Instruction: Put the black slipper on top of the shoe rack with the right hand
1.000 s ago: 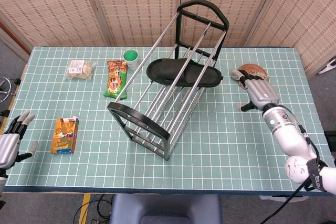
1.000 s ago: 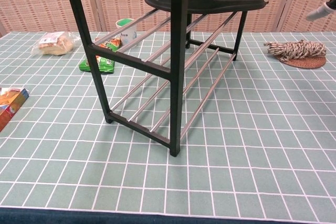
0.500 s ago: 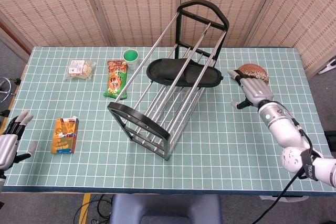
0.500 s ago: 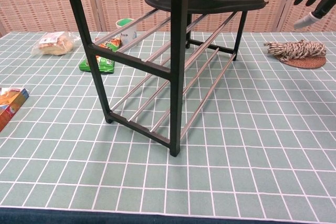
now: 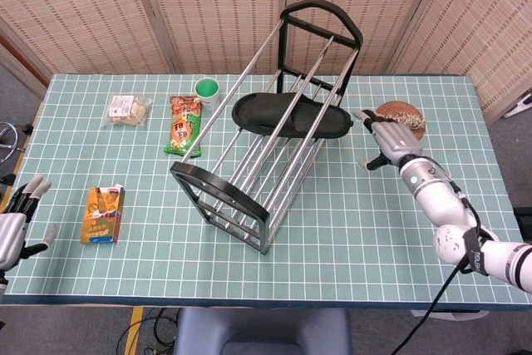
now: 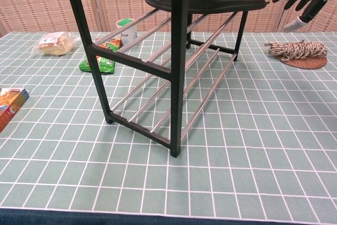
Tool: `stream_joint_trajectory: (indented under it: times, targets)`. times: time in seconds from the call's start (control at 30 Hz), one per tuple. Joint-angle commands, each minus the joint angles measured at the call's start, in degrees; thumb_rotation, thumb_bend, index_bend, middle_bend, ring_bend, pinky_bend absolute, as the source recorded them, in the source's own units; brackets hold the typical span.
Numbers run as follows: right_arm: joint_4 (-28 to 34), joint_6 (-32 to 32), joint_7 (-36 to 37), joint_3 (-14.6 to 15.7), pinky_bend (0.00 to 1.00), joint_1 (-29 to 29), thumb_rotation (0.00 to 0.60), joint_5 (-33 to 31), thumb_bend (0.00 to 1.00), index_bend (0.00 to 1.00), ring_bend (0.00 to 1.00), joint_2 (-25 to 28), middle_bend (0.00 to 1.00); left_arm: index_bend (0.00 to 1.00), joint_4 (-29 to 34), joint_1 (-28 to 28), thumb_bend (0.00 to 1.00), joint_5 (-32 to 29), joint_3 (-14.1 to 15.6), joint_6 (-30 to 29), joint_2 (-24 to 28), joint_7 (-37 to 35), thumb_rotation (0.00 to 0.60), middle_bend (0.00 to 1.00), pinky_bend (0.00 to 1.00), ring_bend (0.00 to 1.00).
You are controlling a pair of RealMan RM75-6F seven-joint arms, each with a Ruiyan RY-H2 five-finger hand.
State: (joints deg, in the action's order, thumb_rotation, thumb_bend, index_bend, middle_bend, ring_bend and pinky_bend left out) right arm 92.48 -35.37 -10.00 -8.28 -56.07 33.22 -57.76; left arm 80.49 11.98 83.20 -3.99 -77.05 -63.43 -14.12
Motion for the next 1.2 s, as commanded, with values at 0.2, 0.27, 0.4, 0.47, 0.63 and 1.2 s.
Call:
stream_joint_trajectory:
  times: [0.2,0.27,0.4,0.47,0.63,1.2]
  targets:
    - [-0.8,0.5,0.5,0.1,0.10,-1.0,0.600,0.1,0.25,0.00,0.09,-1.1,0.04,0.01,0.2,-0.2,0.44,0.3,0.0,-0.5,0.3,-0.4,0.600,0.00,0.33,0.00]
    - [-0.6,0.5,0.6,0.1,0.10,-1.1,0.600,0.4,0.25,0.00,0.09,-1.2,0.04,0.01,0.2,-0.2,0.44,0.4,0.0,-0.7,0.3,-0.4,0.600,0.00,0.33,0.00]
    - [0.6,0.1,0.4,0.3,0.10,-1.3,0.600,0.9,0.25,0.00,0.09,-0.9,0.04,0.01,0.1,-0.1,0.44,0.3,0.0,-0.4,0.3,-0.4,0.600,0.00,0.33,0.00]
    - [2.0,-0.7,0.2,0.4,0.10,-1.3,0.600,1.0,0.25,0.00,0.09,-0.2,0.04,0.01,0.0,0.0,0.44,0.4,0.1,-0.3,0.2,-0.3,0.600,0.00,0.33,0.00]
    - [6.3,-3.1,-0.9,0.8,0.10,-1.0,0.600,1.2,0.25,0.00,0.09,2.3,0.04,0.01,-0.2,0.1,0.44,0.3,0.1,0.0,-0.1,0.2,0.600,0.00,0.33,0.00]
    - [13.0,-8.5,-4.1,1.7,0.10,0.0,0.600,1.0,0.25,0.00,0.09,5.9,0.04,0.01,-0.5,0.7,0.44,0.2,0.2,0.8,-0.8,1.3,0.600,0.00,0.33,0.00]
